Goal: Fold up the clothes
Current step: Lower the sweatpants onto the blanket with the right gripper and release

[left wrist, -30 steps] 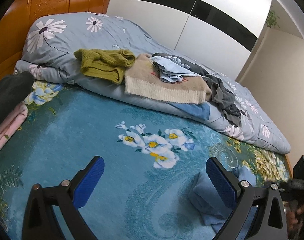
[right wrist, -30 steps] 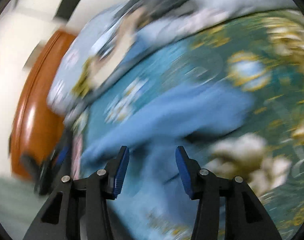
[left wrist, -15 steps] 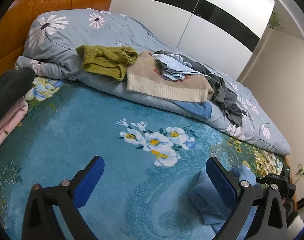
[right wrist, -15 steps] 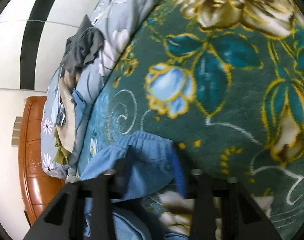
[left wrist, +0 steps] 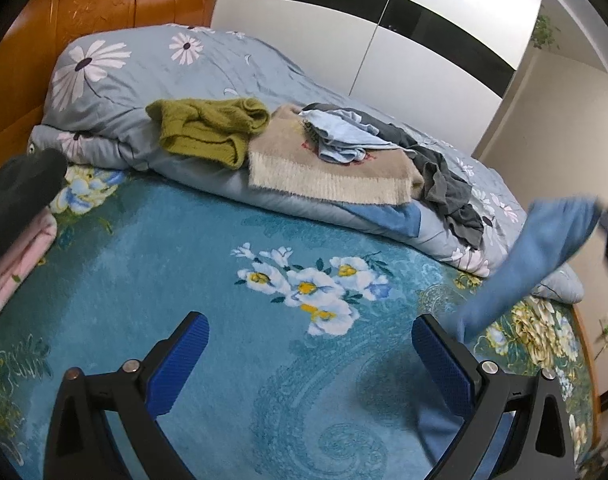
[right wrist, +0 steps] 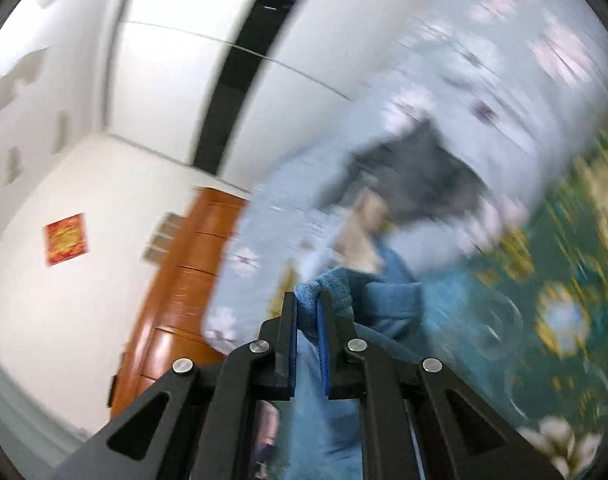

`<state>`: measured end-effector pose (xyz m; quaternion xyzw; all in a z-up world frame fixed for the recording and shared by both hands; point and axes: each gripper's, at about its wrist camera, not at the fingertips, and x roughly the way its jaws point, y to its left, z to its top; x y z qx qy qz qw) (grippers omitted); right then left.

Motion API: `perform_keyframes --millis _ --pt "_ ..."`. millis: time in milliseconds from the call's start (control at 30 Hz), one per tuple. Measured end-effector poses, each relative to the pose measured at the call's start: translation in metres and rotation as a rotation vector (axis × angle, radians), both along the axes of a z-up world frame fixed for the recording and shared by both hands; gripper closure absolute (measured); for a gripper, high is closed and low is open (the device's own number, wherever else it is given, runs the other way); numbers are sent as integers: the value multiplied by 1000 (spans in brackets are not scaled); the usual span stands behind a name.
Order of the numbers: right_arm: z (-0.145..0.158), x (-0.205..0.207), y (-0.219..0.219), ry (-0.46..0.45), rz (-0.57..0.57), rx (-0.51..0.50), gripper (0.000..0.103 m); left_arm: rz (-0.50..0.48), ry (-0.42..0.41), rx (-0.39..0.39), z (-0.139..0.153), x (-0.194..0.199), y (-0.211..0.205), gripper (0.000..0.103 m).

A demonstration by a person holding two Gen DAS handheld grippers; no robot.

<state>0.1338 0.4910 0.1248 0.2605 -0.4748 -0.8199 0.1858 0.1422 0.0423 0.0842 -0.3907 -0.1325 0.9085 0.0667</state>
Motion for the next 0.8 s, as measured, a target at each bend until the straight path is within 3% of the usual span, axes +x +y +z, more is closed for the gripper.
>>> perform_keyframes --millis 300,433,467,600,800 --pt "210 -11 -8 291 21 218 94 16 80 21 36 -6 0 0" --pt "250 3 -40 414 122 275 94 29 95 54 45 -8 -6 0" --pt "250 3 -52 420 157 283 94 34 99 57 47 -7 -8 0" --pt "191 -17 -115 301 343 284 94 59 107 73 51 2 -21 0" --pt "31 -63 -208 -17 546 194 94 113 86 69 44 16 -46 0"
